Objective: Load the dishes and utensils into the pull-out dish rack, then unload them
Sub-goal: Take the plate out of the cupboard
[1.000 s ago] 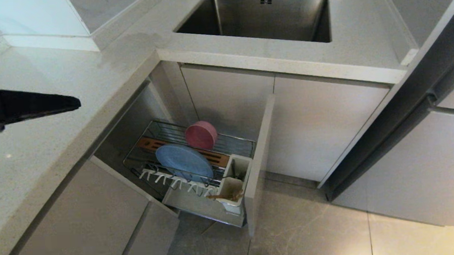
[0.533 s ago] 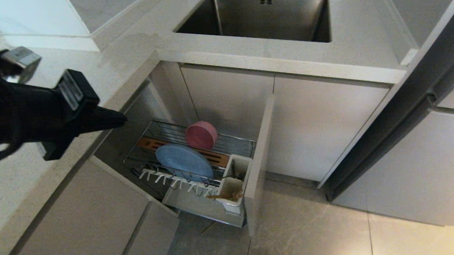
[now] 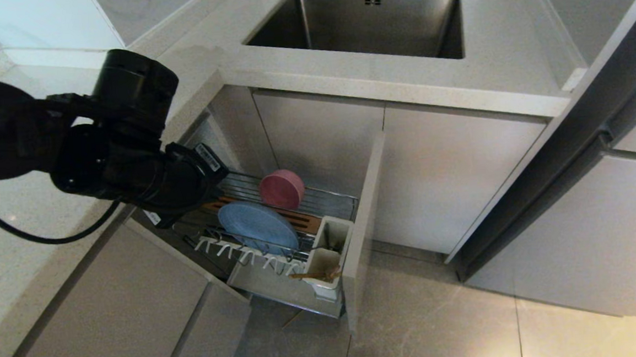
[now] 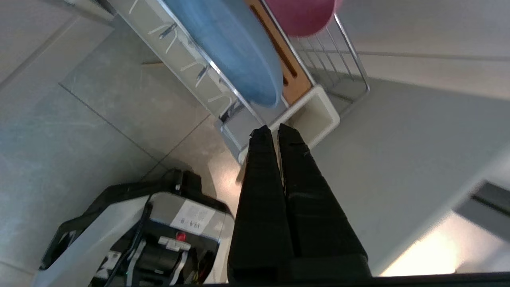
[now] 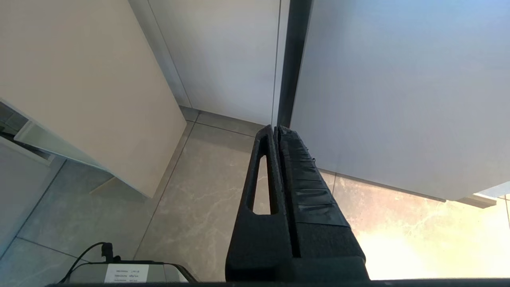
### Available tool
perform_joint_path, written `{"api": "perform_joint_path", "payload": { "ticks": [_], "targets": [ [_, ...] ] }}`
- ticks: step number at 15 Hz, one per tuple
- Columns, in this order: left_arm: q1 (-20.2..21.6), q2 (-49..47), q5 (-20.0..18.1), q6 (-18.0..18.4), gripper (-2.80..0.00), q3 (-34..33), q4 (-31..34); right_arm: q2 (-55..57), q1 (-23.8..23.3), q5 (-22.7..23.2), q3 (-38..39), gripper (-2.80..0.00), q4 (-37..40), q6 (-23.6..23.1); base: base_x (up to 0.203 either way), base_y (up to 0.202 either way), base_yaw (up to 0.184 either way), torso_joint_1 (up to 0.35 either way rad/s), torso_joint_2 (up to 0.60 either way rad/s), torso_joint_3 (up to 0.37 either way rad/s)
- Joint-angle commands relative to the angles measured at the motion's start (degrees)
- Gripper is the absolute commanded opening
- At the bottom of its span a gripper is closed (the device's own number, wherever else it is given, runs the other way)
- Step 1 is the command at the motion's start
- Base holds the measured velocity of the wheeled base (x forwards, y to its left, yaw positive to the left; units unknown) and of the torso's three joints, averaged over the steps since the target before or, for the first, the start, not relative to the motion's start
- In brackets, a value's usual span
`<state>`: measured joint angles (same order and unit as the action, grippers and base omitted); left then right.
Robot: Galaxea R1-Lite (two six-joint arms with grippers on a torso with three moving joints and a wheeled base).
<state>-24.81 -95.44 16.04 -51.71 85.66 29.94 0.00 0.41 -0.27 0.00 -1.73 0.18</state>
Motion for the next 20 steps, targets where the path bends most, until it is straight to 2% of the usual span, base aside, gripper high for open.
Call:
{"api": "perform_joint_path", "payload": {
  "ticks": [1, 2, 5, 14, 20],
  "targets": [
    [0.4, -3.2, 0.2, -0.3, -2.8, 0.9, -0.2, 0.0, 0.0, 0.0, 0.4, -2.8, 0.0, 0.0, 0.0, 0.0, 0.0, 0.0, 0.0, 0.0],
    [0.4, -3.7, 0.2, -0.3, 0.0, 1.1, -0.4, 0.0, 0.0, 0.0, 0.4, -2.8, 0.0, 0.0, 0.0, 0.0, 0.0, 0.0, 0.0, 0.0],
    [0.3, -5.6, 0.3, -2.2, 0.0, 3.3, -0.6, 0.0, 0.0, 0.0, 0.5, -2.8, 0.0, 0.0, 0.0, 0.0, 0.0, 0.0, 0.0, 0.0],
    [0.5, -14.7, 1.5, -2.9, 0.0, 4.4, -4.8, 0.0, 0.0, 0.0, 0.4, -2.8, 0.0, 0.0, 0.0, 0.0, 0.0, 0.0, 0.0, 0.0],
    [2.8, -19.0, 1.4, -3.2, 0.0, 6.5, -4.9, 0.0, 0.0, 0.0, 0.4, -2.8, 0.0, 0.0, 0.0, 0.0, 0.0, 0.0, 0.0, 0.0]
  ]
}}
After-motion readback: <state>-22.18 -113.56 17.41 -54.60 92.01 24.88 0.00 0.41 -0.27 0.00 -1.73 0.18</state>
